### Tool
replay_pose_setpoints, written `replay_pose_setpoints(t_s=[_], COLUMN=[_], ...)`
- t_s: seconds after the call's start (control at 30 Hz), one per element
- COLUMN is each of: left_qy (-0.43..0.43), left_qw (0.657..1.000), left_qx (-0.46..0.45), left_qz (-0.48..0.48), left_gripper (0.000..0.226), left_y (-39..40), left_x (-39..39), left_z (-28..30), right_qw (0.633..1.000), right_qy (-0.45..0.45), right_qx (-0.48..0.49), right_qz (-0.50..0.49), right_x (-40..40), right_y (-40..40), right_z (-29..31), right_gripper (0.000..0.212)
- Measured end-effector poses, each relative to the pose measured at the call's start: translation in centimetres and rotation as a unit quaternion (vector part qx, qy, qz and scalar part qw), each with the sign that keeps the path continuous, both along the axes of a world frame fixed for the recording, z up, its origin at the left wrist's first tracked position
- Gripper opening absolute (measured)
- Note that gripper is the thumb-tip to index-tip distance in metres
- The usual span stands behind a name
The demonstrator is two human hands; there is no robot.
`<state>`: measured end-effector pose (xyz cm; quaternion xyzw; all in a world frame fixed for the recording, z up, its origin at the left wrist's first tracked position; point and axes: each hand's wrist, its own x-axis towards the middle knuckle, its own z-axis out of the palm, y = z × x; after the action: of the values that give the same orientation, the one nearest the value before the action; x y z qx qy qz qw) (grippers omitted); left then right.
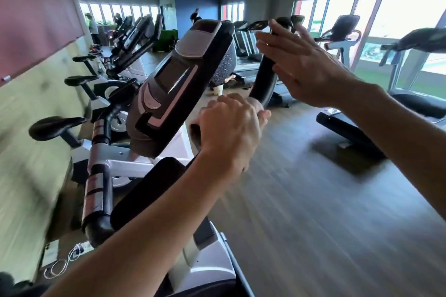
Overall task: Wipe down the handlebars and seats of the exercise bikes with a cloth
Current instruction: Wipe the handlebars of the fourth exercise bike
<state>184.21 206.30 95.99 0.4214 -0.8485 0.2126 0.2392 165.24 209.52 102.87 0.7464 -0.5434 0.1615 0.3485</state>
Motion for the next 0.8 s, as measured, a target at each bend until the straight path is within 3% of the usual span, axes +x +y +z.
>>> replay_pose_setpoints(t_s=[0.07, 0.17, 0.3, 0.5, 0.7, 0.8], left_qy=[0.022, 0.058, 0.041, -0.032, 0.004, -0.030], left_qw=[1.000, 0.997, 0.994, 0.993, 0.999, 0.998], left_qx=[-0.003, -0.044, -0.083, -0.048, 0.017, 0.011], left_qz=[-0.009, 0.039, 0.052, 0.107, 0.046, 0.051], left_gripper=[0.060, 0.067, 0.070, 0.080, 0.072, 0.085], left_y=[-0.1, -0.7, 0.2, 2.5, 0.4, 0.4], left_x=[-2.0, -3.2, -0.8, 4.1, -1.0, -0.7], left_z=[1.1, 0.4, -1.4, -3.0, 0.6, 0.4], right_qw=[1.000, 1.000, 0.999, 0.998, 0.997, 0.997], right_qy=[-0.009, -0.025, -0.034, -0.059, -0.079, -0.083], right_qx=[0.002, -0.002, 0.011, 0.014, 0.012, 0.009], right_qz=[0.002, 0.004, 0.008, 0.020, 0.013, 0.006], right_x=[-0.1, 0.0, 0.2, 0.6, 0.8, 1.0], right_y=[0.1, 0.2, 0.4, 0.7, 0.9, 1.0], right_z=[-0.2, -0.6, -0.9, -1.5, -1.4, -1.5], right_gripper=[0.050, 0.049, 0.047, 0.047, 0.051, 0.053])
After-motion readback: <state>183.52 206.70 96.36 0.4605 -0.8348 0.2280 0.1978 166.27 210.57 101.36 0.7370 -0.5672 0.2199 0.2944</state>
